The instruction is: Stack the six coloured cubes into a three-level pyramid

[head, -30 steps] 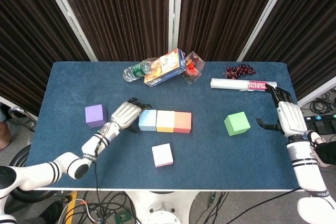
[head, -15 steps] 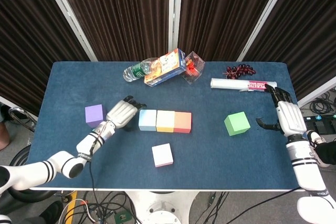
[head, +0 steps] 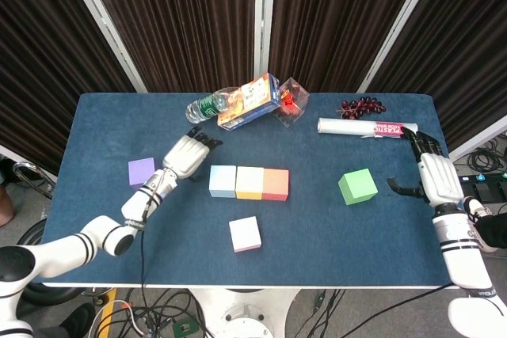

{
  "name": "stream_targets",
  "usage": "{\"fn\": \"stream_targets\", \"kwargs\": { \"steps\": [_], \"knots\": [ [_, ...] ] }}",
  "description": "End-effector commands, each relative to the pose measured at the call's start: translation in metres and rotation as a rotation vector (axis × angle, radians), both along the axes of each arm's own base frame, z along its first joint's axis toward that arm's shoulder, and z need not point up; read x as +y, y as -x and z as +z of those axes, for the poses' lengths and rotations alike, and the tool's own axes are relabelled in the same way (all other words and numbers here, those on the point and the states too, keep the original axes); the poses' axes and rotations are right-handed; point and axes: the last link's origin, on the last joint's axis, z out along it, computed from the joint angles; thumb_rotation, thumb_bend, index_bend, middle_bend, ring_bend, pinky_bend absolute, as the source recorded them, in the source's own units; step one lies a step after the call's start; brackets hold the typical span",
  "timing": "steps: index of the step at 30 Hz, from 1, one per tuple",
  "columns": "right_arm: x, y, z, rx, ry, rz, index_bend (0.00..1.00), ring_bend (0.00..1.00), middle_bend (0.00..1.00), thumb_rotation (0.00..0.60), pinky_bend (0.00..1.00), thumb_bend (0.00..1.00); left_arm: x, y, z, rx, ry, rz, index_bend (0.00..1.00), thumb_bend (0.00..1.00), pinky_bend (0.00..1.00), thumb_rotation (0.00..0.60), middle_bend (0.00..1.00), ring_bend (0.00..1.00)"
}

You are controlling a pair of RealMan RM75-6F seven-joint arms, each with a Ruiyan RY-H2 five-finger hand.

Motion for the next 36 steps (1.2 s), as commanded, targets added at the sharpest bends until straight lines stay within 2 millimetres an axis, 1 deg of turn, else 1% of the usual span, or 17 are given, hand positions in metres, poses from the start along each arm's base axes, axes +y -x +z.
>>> {"fn": "stream_targets", "kwargs": {
  "steps": [1, 6, 16, 20, 22, 26, 29, 32, 33, 36],
  "knots": [
    [0.0, 0.001, 0.0, 0.0, -0.001, -0.003, 0.0, 0.0, 0.14, 0.6, 0.0, 0.17, 0.001, -0.006, -0.006, -0.011, 0.017, -0.009, 0.16, 0.09, 0.09, 0.6, 0.23, 0.18],
    [-0.001, 0.002, 0.0, -0.001, 0.0, -0.006, 0.0, 0.0, 0.14, 0.6, 0.0, 0.17, 0.001, -0.011, -0.01, -0.028, 0.036, -0.014, 0.16, 0.09, 0.09, 0.6, 0.23, 0.18],
    [-0.002, 0.004, 0.0, -0.005, 0.0, -0.014, 0.0, 0.0, 0.14, 0.6, 0.0, 0.17, 0.003, -0.016, -0.012, -0.034, 0.056, -0.012, 0.16, 0.09, 0.09, 0.6, 0.23, 0.18],
    [-0.002, 0.004, 0.0, -0.004, 0.003, -0.013, 0.0, 0.0, 0.14, 0.6, 0.0, 0.17, 0.004, -0.014, -0.01, -0.034, 0.047, -0.008, 0.16, 0.09, 0.09, 0.6, 0.23, 0.18],
    [-0.002, 0.004, 0.001, -0.008, 0.004, -0.013, 0.0, 0.0, 0.14, 0.6, 0.0, 0.17, 0.003, -0.01, -0.006, -0.039, 0.038, -0.003, 0.16, 0.09, 0.09, 0.6, 0.23, 0.18],
    [-0.001, 0.004, 0.002, -0.012, 0.007, -0.01, 0.0, 0.0, 0.14, 0.6, 0.0, 0.17, -0.004, 0.003, 0.012, -0.071, 0.019, 0.031, 0.16, 0.09, 0.09, 0.6, 0.22, 0.18],
    [0.0, 0.004, 0.003, -0.013, 0.008, -0.004, 0.0, 0.0, 0.14, 0.6, 0.0, 0.17, -0.013, 0.015, 0.033, -0.124, 0.002, 0.087, 0.16, 0.09, 0.09, 0.6, 0.22, 0.18],
    [0.003, 0.003, 0.002, -0.01, 0.004, 0.005, 0.0, 0.0, 0.14, 0.6, 0.0, 0.17, -0.023, 0.03, 0.059, -0.155, -0.019, 0.153, 0.16, 0.09, 0.09, 0.6, 0.22, 0.18],
    [0.003, 0.003, 0.002, -0.009, 0.004, 0.009, 0.0, 0.0, 0.14, 0.6, 0.0, 0.17, -0.028, 0.037, 0.068, -0.16, -0.024, 0.182, 0.16, 0.09, 0.09, 0.6, 0.22, 0.18],
    [0.004, 0.004, 0.002, -0.008, -0.003, 0.011, 0.0, 0.0, 0.14, 0.6, 0.0, 0.17, -0.04, 0.055, 0.086, -0.156, -0.045, 0.261, 0.16, 0.09, 0.09, 0.6, 0.19, 0.16]
  ]
}}
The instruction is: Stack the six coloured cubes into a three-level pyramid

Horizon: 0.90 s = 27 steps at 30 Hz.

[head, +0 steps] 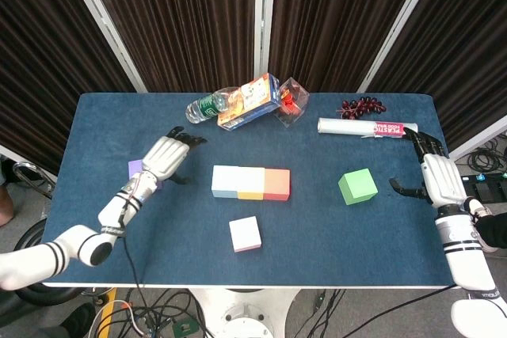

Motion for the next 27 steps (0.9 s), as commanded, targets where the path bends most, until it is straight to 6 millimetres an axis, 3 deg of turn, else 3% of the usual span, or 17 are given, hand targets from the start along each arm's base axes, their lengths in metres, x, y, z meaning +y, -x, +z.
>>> {"fn": "stream_targets", "kwargs": {
  "steps": [1, 5, 10, 16, 27],
  "knots": [
    [0.001, 0.001, -0.001, 0.001, -0.007, 0.001, 0.0, 0.0, 0.14, 0.6, 0.0, 0.17, -0.017, 0.034, 0.034, -0.005, -0.051, 0.139, 0.16, 0.08, 0.09, 0.6, 0.18, 0.14],
    [0.001, -0.001, -0.004, 0.0, -0.021, 0.009, 0.0, 0.0, 0.14, 0.6, 0.0, 0.17, -0.021, 0.063, 0.045, 0.034, -0.112, 0.241, 0.16, 0.08, 0.09, 0.6, 0.13, 0.1],
    [0.001, -0.002, -0.003, -0.005, -0.019, 0.017, 0.0, 0.0, 0.14, 0.6, 0.0, 0.17, -0.028, 0.089, 0.043, 0.023, -0.115, 0.366, 0.16, 0.08, 0.09, 0.6, 0.11, 0.09],
    [-0.001, -0.006, 0.001, 0.003, -0.012, 0.027, 0.0, 0.0, 0.14, 0.6, 0.0, 0.17, -0.035, 0.095, 0.039, -0.016, -0.111, 0.407, 0.15, 0.07, 0.09, 0.6, 0.11, 0.09],
    [-0.001, -0.005, 0.001, -0.006, -0.015, 0.026, 0.0, 0.0, 0.14, 0.6, 0.0, 0.17, -0.027, 0.102, 0.024, -0.008, -0.112, 0.453, 0.15, 0.07, 0.09, 0.6, 0.11, 0.09]
  ]
}}
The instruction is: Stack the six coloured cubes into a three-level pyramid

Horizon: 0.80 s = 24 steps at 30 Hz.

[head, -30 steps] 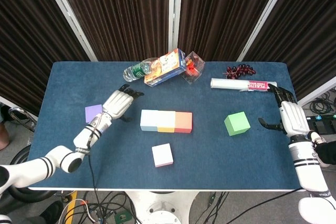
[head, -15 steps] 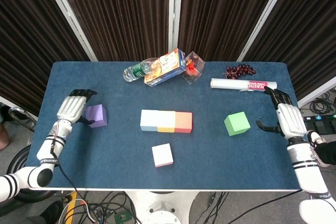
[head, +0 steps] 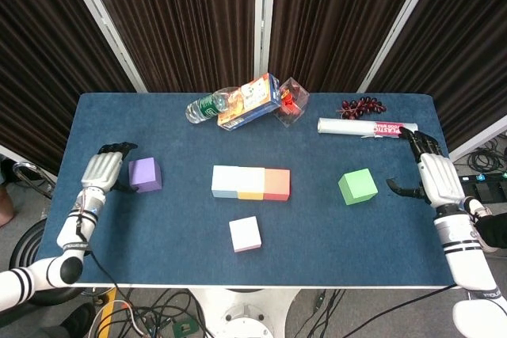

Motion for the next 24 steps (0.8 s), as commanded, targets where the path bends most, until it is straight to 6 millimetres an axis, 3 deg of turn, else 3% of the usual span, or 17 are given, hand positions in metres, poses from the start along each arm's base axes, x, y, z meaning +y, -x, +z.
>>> {"fn": "stream_targets", "kwargs": {
  "steps": [1, 7, 11, 14, 19, 24],
  "knots": [
    [0.0, 0.001, -0.001, 0.0, -0.003, -0.002, 0.0, 0.0, 0.14, 0.6, 0.0, 0.17, 0.003, 0.002, -0.005, 0.013, 0.009, 0.014, 0.15, 0.06, 0.09, 0.6, 0.11, 0.09],
    [0.001, 0.004, -0.003, 0.004, -0.009, -0.01, 0.0, 0.0, 0.14, 0.6, 0.0, 0.17, 0.005, 0.006, -0.015, 0.004, 0.011, 0.046, 0.16, 0.06, 0.09, 0.6, 0.13, 0.09],
    [0.002, 0.005, -0.007, 0.008, -0.025, -0.015, 0.0, 0.0, 0.14, 0.6, 0.0, 0.17, 0.007, 0.005, -0.021, -0.035, -0.025, 0.044, 0.22, 0.06, 0.11, 0.6, 0.23, 0.16],
    [0.003, 0.007, -0.008, 0.009, -0.03, -0.021, 0.0, 0.0, 0.14, 0.6, 0.0, 0.17, 0.009, 0.004, -0.025, -0.049, -0.032, 0.026, 0.26, 0.07, 0.19, 0.6, 0.28, 0.2],
    [0.005, 0.008, -0.006, 0.006, -0.021, -0.026, 0.0, 0.0, 0.14, 0.6, 0.0, 0.17, 0.014, -0.001, -0.026, -0.079, -0.075, -0.028, 0.42, 0.17, 0.43, 0.6, 0.49, 0.38],
    [0.007, 0.01, -0.005, -0.002, -0.02, -0.033, 0.0, 0.0, 0.14, 0.6, 0.0, 0.17, 0.014, -0.008, -0.023, -0.102, -0.057, -0.069, 0.44, 0.19, 0.44, 0.6, 0.52, 0.4]
  ]
}}
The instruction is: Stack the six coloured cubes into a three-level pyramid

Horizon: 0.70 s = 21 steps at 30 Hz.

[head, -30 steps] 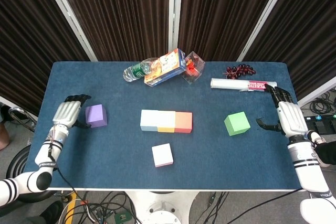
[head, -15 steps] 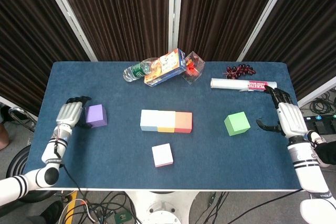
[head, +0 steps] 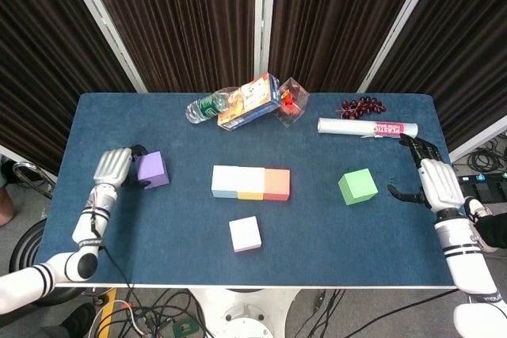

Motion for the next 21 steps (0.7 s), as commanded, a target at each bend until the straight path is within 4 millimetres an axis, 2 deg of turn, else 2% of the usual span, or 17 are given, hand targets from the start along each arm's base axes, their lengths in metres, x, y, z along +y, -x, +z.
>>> {"fn": "stream_targets", "kwargs": {
  "steps": [1, 7, 12, 17, 21],
  "knots": [
    [0.0, 0.001, 0.0, -0.004, -0.001, -0.003, 0.0, 0.0, 0.14, 0.6, 0.0, 0.17, 0.001, -0.004, 0.002, -0.01, 0.01, -0.023, 0.44, 0.19, 0.44, 0.6, 0.52, 0.4],
    [0.0, 0.001, 0.002, -0.013, 0.013, -0.003, 0.0, 0.0, 0.14, 0.6, 0.0, 0.17, -0.002, -0.014, 0.005, -0.045, 0.028, -0.073, 0.44, 0.19, 0.43, 0.6, 0.52, 0.4],
    [0.0, 0.0, 0.003, -0.016, 0.016, -0.002, 0.0, 0.0, 0.14, 0.6, 0.0, 0.17, -0.003, -0.03, 0.01, -0.071, 0.02, -0.131, 0.44, 0.19, 0.43, 0.6, 0.51, 0.4],
    [0.0, 0.0, 0.005, -0.023, 0.024, -0.002, 0.0, 0.0, 0.14, 0.6, 0.0, 0.17, -0.001, -0.058, 0.015, -0.106, 0.026, -0.199, 0.44, 0.18, 0.41, 0.6, 0.51, 0.4],
    [-0.001, -0.001, 0.007, -0.027, 0.036, -0.002, 0.0, 0.0, 0.14, 0.6, 0.0, 0.17, 0.001, -0.087, 0.015, -0.12, 0.044, -0.264, 0.44, 0.18, 0.4, 0.6, 0.51, 0.4]
  ]
}}
